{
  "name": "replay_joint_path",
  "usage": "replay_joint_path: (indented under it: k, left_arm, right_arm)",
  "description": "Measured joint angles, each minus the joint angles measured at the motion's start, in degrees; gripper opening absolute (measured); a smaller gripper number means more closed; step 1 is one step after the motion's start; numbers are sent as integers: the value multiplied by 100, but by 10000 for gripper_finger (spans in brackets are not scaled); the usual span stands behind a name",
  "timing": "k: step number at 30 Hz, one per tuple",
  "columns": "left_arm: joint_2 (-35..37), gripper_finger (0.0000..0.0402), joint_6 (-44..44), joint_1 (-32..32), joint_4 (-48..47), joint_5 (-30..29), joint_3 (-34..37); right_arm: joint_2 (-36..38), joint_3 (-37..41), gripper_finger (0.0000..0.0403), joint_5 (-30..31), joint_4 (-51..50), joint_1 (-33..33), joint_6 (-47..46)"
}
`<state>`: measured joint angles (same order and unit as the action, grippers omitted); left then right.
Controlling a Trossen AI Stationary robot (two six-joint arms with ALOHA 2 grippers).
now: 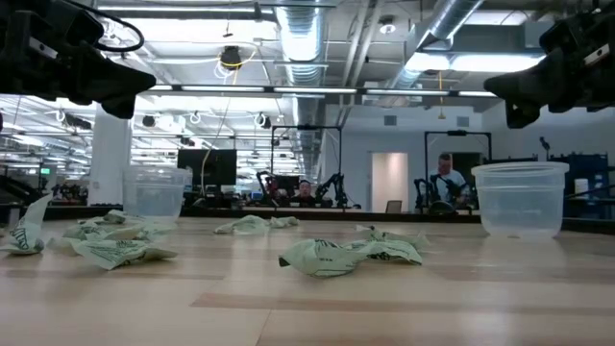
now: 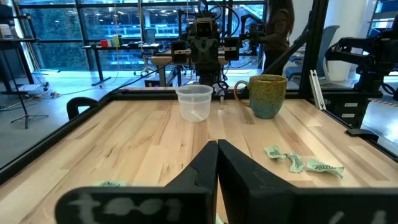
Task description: Pick and place Stevia / Truvia into bins
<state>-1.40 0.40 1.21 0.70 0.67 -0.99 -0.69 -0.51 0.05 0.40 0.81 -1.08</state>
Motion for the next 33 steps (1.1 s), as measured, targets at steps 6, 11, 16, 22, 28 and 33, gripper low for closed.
replay_joint_path:
  k: [6, 11, 16, 22, 28, 33]
  left_arm:
    - [0, 0, 1, 0, 0, 0, 0]
    - [-1, 0, -2, 0, 1, 0, -1]
    - [0, 0, -117, 0, 4, 0, -1]
    - [-2, 0, -175, 0, 245, 11, 5]
    - [1, 0, -518, 0, 766, 170, 4]
    - [-1, 0, -993, 0, 1200, 382, 4]
  right_arm:
    - [0, 1, 0, 0, 0, -2, 0]
    - [0, 0, 0, -2, 0, -2, 2]
    - [0, 2, 0, 82, 37, 9, 7]
    - [-3, 2, 0, 157, 962, 17, -85]
    - [0, 2, 0, 155, 2937, -2, -502]
    - [0, -3, 0, 154, 4043, -2, -751]
